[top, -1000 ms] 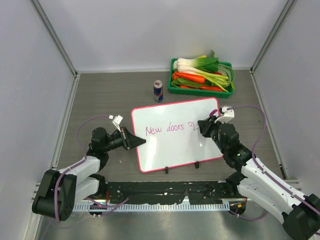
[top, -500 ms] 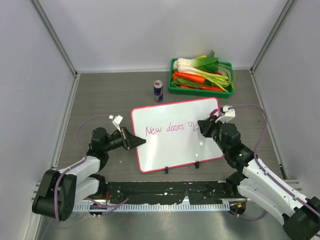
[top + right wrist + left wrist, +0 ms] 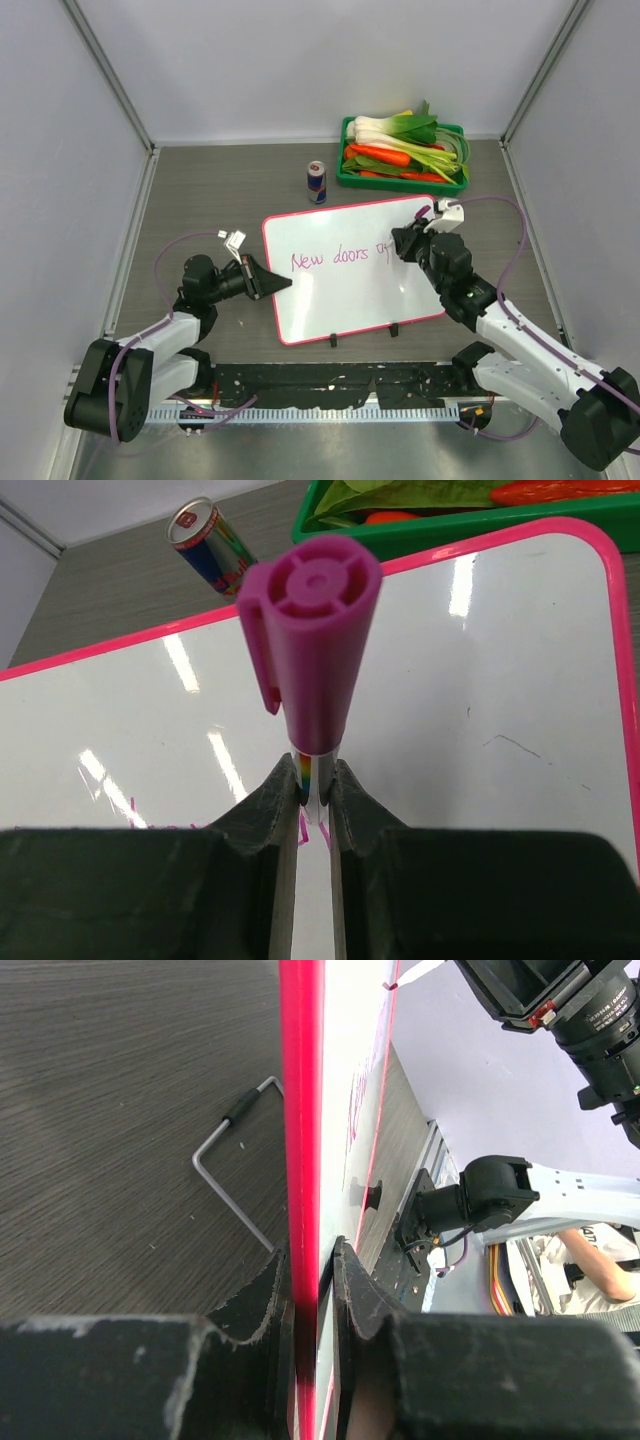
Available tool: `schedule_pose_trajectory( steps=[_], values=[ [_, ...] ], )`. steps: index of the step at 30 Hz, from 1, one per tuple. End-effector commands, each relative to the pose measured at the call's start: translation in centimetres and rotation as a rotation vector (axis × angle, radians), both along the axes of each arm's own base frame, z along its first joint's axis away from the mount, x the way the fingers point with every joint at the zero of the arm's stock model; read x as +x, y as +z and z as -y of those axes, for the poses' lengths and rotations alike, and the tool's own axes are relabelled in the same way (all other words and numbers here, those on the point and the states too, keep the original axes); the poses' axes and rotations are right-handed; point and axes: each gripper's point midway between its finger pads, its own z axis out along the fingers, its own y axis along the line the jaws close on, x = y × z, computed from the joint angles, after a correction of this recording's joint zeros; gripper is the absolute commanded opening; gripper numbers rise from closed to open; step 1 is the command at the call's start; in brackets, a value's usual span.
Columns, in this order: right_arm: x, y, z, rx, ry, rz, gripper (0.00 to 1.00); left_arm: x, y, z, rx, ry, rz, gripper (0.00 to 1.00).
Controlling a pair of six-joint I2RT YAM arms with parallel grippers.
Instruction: Write a sentence on the whiteboard
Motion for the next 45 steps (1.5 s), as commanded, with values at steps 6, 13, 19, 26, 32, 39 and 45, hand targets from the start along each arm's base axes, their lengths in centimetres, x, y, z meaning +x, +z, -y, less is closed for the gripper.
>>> schedule_pose_trajectory(
  steps=[6, 13, 19, 26, 32, 39, 45],
  values=[
    [1.5, 2.8, 0.4, 0.023, -0.054, 0.09, 0.01, 1.0, -1.3, -0.5, 0.08, 0.039, 0.057, 0.0],
    [1.6, 2.2, 1.1, 0.0, -0.088, 0.074, 0.01, 1.0, -1.3, -0.5, 0.08, 0.04, 0.056, 0.0],
    [1.2, 1.6, 1.8, -0.023, -0.112, 0.057, 0.01, 1.0, -1.2, -0.5, 0.079, 0.04, 0.059, 0.0],
    [0.5, 0.7, 2.2, -0.042, -0.111, 0.035, 0.01, 1.0, -1.2, -0.5, 0.079, 0.039, 0.058, 0.0],
    [-0.2, 0.0, 2.1, -0.042, -0.088, 0.014, 0.01, 1.1, -1.2, -0.5, 0.079, 0.042, 0.059, 0.0],
    [-0.6, -0.2, 1.0, 0.003, -0.033, 0.01, 0.01, 1.0, -1.3, -0.5, 0.081, 0.042, 0.055, 0.0],
    [-0.4, 0.4, 0.5, 0.049, -0.022, 0.021, 0.01, 1.0, -1.2, -0.5, 0.079, 0.04, 0.057, 0.0]
  ],
)
